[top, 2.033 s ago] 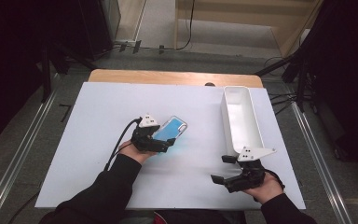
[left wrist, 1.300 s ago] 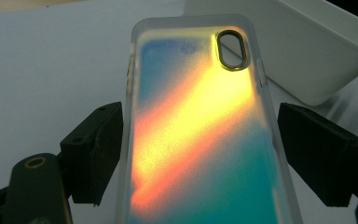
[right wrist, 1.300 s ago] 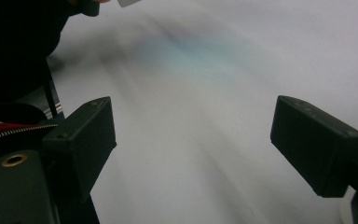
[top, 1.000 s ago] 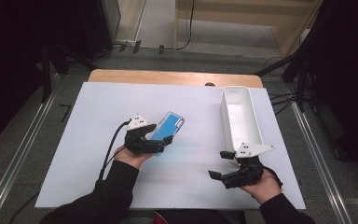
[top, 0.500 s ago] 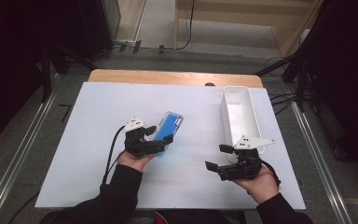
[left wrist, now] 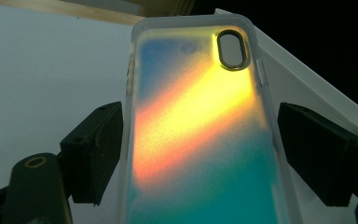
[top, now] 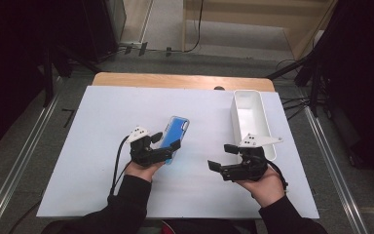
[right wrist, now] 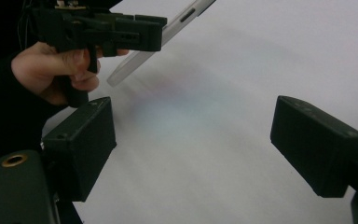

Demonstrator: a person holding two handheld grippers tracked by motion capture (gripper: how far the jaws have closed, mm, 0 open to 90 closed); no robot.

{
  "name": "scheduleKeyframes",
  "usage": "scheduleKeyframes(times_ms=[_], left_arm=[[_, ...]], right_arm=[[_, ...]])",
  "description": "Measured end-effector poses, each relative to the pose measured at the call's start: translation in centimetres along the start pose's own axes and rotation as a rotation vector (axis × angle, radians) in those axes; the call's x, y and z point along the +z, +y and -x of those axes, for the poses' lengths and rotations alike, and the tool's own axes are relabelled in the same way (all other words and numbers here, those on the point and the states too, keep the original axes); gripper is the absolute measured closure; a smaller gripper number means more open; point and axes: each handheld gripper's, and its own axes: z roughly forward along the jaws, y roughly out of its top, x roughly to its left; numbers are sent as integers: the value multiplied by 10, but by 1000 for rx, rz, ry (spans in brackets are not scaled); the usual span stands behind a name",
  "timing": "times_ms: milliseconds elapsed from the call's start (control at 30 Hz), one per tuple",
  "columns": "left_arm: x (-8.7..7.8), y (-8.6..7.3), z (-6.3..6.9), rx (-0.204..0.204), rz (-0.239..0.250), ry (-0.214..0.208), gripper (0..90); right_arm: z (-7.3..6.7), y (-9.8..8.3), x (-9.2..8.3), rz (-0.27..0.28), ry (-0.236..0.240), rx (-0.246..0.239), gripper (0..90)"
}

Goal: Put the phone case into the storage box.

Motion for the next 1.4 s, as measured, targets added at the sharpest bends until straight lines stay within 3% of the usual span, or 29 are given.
scheduleKeyframes(times_ms=[367, 567, 800, 1400], left_arm=[[3, -7, 0, -8, 25, -5, 165], [5, -9, 2, -36, 35, -10, 164], [6, -12, 2, -99, 40, -32, 165], [7, -15, 7, -62, 70, -4, 164]], right_arm=[[-2, 18, 9, 9, -11, 12, 128], [0, 25, 13, 15, -30, 20, 128], [1, 34, 16, 23, -34, 39, 128], [4, 56, 38, 5, -27, 51, 165]])
